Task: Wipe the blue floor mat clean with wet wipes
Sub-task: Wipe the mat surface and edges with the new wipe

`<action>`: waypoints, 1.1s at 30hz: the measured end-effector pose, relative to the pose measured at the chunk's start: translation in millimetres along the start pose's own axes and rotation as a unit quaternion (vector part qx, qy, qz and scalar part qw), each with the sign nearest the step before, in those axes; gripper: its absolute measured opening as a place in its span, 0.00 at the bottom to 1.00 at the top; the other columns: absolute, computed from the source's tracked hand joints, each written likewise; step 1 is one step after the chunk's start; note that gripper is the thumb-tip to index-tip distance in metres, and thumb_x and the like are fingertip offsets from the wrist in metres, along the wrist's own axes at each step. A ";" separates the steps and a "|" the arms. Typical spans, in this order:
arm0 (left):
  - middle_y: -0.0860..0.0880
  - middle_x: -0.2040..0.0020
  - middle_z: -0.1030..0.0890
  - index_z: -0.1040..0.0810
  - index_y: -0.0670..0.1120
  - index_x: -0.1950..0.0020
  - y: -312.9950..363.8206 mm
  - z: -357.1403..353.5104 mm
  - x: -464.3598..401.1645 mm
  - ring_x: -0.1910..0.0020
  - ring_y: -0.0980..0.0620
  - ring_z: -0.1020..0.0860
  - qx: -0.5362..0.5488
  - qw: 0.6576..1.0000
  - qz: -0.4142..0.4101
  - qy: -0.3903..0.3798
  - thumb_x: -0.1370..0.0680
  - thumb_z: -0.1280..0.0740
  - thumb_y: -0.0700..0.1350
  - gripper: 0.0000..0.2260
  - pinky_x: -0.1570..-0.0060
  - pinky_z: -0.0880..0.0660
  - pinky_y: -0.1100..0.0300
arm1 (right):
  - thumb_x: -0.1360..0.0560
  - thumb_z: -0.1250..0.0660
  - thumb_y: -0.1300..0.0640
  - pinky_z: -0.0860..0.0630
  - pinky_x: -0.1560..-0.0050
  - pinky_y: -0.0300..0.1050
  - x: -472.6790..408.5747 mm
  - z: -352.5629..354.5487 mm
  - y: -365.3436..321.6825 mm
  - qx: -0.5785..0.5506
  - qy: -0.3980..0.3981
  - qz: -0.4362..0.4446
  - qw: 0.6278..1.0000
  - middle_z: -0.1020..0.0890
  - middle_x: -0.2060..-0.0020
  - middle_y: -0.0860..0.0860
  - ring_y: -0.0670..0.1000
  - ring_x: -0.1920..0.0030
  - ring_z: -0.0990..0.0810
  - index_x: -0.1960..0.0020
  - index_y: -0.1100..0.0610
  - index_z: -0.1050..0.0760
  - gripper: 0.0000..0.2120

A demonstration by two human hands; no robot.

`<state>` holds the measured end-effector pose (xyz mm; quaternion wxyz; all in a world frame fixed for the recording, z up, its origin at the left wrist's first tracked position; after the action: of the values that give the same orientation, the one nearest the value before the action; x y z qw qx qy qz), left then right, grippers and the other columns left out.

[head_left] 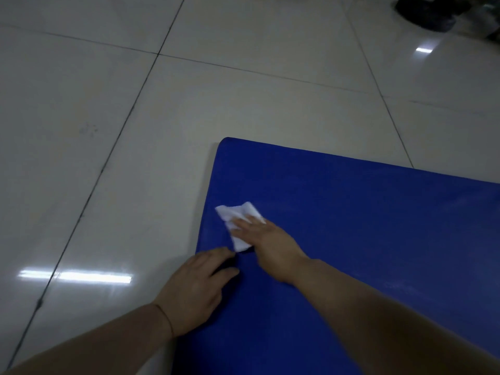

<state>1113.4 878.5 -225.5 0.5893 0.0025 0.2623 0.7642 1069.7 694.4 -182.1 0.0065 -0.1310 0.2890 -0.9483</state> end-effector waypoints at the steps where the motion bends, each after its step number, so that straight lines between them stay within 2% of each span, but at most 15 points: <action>1: 0.42 0.39 0.23 0.19 0.43 0.45 -5.4 2.6 -0.2 0.41 0.47 0.27 -0.009 1.000 0.011 0.010 0.28 0.42 0.40 0.17 0.40 0.32 0.56 | 0.26 0.48 0.77 0.40 0.31 0.36 12.7 2.5 11.8 -0.006 0.043 -0.034 0.999 0.50 0.27 0.34 0.40 0.25 0.57 0.25 0.44 0.54 0.41; 4: 0.42 0.38 0.24 0.19 0.43 0.43 -16.5 6.0 3.3 0.41 0.46 0.26 -0.022 0.999 0.044 0.022 0.26 0.42 0.42 0.16 0.41 0.28 0.55 | 0.26 0.46 0.75 0.32 0.34 0.40 46.1 5.5 42.6 0.039 0.168 -0.232 0.957 0.50 0.24 0.38 0.47 0.23 0.56 0.22 0.45 0.52 0.40; 6: 0.42 0.38 0.24 0.20 0.43 0.43 -19.8 7.1 4.0 0.42 0.46 0.24 -0.029 0.997 0.071 0.020 0.25 0.42 0.44 0.16 0.43 0.25 0.53 | 0.25 0.41 0.68 0.35 0.30 0.46 53.0 -0.5 39.9 0.115 0.163 -0.337 0.920 0.51 0.23 0.45 0.54 0.23 0.52 0.22 0.52 0.49 0.35; 9: 0.41 0.39 0.24 0.20 0.42 0.44 -18.5 7.8 1.9 0.42 0.46 0.26 -0.030 0.996 0.079 0.013 0.25 0.43 0.44 0.16 0.45 0.24 0.53 | 0.33 0.30 0.64 0.31 0.35 0.57 32.8 -23.2 9.5 0.184 0.191 -0.278 0.923 0.37 0.26 0.56 0.62 0.28 0.37 0.27 0.61 0.37 0.36; 11: 0.41 0.39 0.25 0.20 0.41 0.45 -14.9 9.9 -1.1 0.43 0.47 0.27 -0.018 0.997 0.073 0.019 0.26 0.43 0.43 0.16 0.45 0.25 0.57 | 0.31 0.35 0.64 0.36 0.32 0.58 12.0 -50.8 -18.1 0.208 0.148 -0.168 0.952 0.42 0.25 0.60 0.62 0.26 0.43 0.26 0.62 0.41 0.35; 13: 0.43 0.40 0.25 0.20 0.40 0.46 -11.4 13.0 -3.1 0.44 0.49 0.26 0.007 0.997 0.073 0.033 0.27 0.42 0.41 0.15 0.44 0.28 0.61 | 0.33 0.33 0.63 0.34 0.31 0.56 1.6 -63.2 -36.3 0.190 0.121 -0.065 0.972 0.38 0.26 0.57 0.57 0.25 0.45 0.28 0.59 0.36 0.34; 15: 0.43 0.42 0.23 0.19 0.40 0.47 -12.5 15.2 -1.1 0.46 0.50 0.26 0.003 0.996 0.078 0.039 0.27 0.41 0.43 0.15 0.46 0.26 0.60 | 0.36 0.28 0.63 0.31 0.33 0.53 2.0 -56.8 -35.1 0.141 0.113 -0.030 0.983 0.32 0.28 0.51 0.53 0.26 0.42 0.30 0.57 0.30 0.34; 17: 0.42 0.42 0.22 0.18 0.41 0.48 -15.7 15.9 3.1 0.46 0.48 0.26 -0.025 0.996 0.084 0.032 0.25 0.41 0.45 0.15 0.49 0.23 0.56 | 0.31 0.33 0.69 0.33 0.31 0.47 15.2 -43.8 -18.1 0.123 0.115 -0.057 0.984 0.37 0.26 0.47 0.54 0.24 0.44 0.26 0.54 0.37 0.35; 20: 0.42 0.42 0.21 0.18 0.42 0.47 -18.3 16.6 6.6 0.47 0.47 0.24 -0.033 0.996 0.083 0.024 0.22 0.43 0.47 0.16 0.48 0.23 0.55 | 0.25 0.43 0.72 0.33 0.33 0.39 51.0 -13.4 23.4 0.087 0.195 -0.222 0.951 0.48 0.25 0.39 0.49 0.24 0.46 0.23 0.47 0.49 0.37; 22: 0.42 0.43 0.21 0.18 0.42 0.48 -17.7 17.5 5.4 0.48 0.47 0.22 -0.032 0.996 0.084 0.024 0.22 0.44 0.46 0.16 0.49 0.24 0.56 | 0.24 0.44 0.71 0.34 0.32 0.43 70.6 -0.9 42.4 0.089 0.212 -0.316 0.921 0.51 0.24 0.41 0.51 0.24 0.46 0.23 0.50 0.49 0.35; 24: 0.42 0.44 0.21 0.18 0.42 0.49 -17.9 18.2 4.6 0.49 0.46 0.21 -0.030 0.995 0.094 0.027 0.24 0.43 0.45 0.15 0.50 0.23 0.56 | 0.24 0.43 0.68 0.38 0.29 0.46 72.5 -0.2 39.2 0.118 0.204 -0.349 0.907 0.52 0.23 0.47 0.55 0.24 0.47 0.23 0.54 0.49 0.33; 27: 0.42 0.46 0.20 0.18 0.41 0.51 -17.2 20.7 1.7 0.52 0.45 0.20 -0.023 0.995 0.096 0.020 0.26 0.43 0.43 0.15 0.53 0.22 0.56 | 0.23 0.46 0.67 0.50 0.24 0.51 48.4 -20.4 5.3 0.112 0.195 -0.310 0.924 0.57 0.23 0.56 0.59 0.23 0.54 0.22 0.59 0.56 0.33; 29: 0.43 0.48 0.20 0.17 0.42 0.53 -18.2 22.8 -3.6 0.53 0.46 0.21 -0.028 0.995 0.096 0.014 0.28 0.44 0.42 0.16 0.55 0.22 0.57 | 0.24 0.45 0.65 0.58 0.24 0.56 28.7 -51.0 -27.7 0.170 0.166 -0.202 0.950 0.62 0.24 0.61 0.60 0.24 0.61 0.23 0.63 0.61 0.35; 30: 0.43 0.49 0.19 0.18 0.42 0.55 -18.8 24.2 -6.7 0.54 0.48 0.21 -0.024 0.994 0.101 0.014 0.29 0.44 0.42 0.16 0.57 0.21 0.58 | 0.26 0.40 0.63 0.53 0.24 0.57 23.0 -66.3 -43.6 0.182 0.135 -0.136 0.964 0.59 0.24 0.61 0.60 0.23 0.57 0.23 0.63 0.56 0.37; 33: 0.45 0.54 0.19 0.19 0.42 0.60 -20.9 27.1 -11.7 0.59 0.51 0.21 -0.014 0.992 0.124 0.026 0.30 0.45 0.41 0.14 0.60 0.22 0.58 | 0.43 0.22 0.59 0.30 0.34 0.47 29.1 -79.2 -62.4 0.128 0.109 -0.041 0.985 0.31 0.29 0.51 0.51 0.32 0.28 0.31 0.55 0.30 0.42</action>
<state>1144.2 882.3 -207.0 0.4830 0.0073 0.2645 0.8347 1025.6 787.0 -203.9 -0.0472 -0.0362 0.1587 -0.9855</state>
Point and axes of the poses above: each hand's wrist, its own x-axis away from the middle knuckle, its own z-axis out of the back of the hand, y = z × x, the point moved 2 cm from there along -x, towards the middle knuckle
